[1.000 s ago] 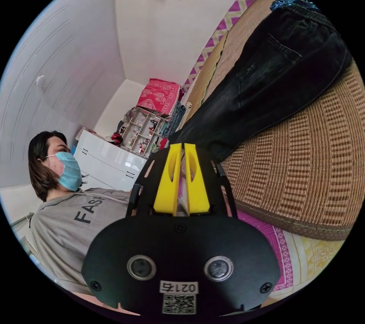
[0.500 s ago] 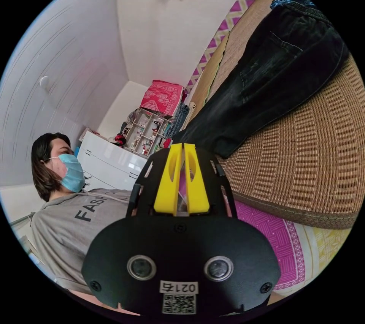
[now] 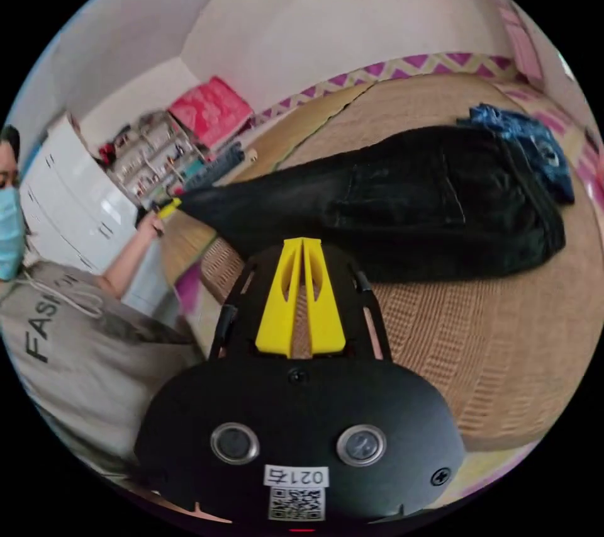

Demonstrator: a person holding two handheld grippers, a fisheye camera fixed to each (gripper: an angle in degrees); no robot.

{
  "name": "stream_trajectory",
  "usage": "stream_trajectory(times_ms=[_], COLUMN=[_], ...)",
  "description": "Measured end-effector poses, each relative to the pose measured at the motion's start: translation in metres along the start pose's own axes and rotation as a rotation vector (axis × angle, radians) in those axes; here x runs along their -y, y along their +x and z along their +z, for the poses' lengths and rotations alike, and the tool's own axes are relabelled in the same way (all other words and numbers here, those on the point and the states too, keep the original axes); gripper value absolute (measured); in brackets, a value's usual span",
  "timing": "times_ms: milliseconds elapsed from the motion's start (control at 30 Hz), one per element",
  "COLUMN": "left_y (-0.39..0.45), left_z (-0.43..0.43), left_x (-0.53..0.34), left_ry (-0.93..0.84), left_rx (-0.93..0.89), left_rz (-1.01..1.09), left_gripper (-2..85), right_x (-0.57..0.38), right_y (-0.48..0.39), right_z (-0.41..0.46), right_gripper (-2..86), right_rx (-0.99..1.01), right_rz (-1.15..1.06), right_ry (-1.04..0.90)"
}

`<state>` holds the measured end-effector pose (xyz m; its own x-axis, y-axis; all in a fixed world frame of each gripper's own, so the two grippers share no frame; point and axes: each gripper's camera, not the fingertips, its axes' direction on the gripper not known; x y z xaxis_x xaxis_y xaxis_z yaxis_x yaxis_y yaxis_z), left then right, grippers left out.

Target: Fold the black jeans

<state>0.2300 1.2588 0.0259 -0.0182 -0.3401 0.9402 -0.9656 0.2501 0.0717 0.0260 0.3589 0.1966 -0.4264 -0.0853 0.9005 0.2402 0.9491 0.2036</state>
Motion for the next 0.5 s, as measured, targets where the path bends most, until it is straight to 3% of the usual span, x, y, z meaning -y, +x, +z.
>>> stream_trajectory(times_ms=[67,200,367,500], left_y=[0.061,0.177,0.376,0.645], left_z=[0.002,0.011,0.062,0.169], left_x=[0.001,-0.018,-0.053,-0.136], left_ry=[-0.009,0.002,0.032,0.016], left_rx=[0.038,0.090,0.123,0.083], left_rz=[0.038,0.045,0.178,0.442], left_gripper=[0.0,0.0,1.1,3.5], right_x=[0.027,0.043,0.039,0.020], right_y=[-0.026,-0.061,-0.086,-0.096], right_z=[0.031,0.088,0.082,0.039], right_gripper=[-0.8,-0.9,-1.0,-1.0], right_rx=[-0.183,-0.367,-0.453,-0.449], right_rz=[-0.155,-0.330,-0.302,-0.262], right_ry=[-0.126,-0.337,-0.291,-0.136])
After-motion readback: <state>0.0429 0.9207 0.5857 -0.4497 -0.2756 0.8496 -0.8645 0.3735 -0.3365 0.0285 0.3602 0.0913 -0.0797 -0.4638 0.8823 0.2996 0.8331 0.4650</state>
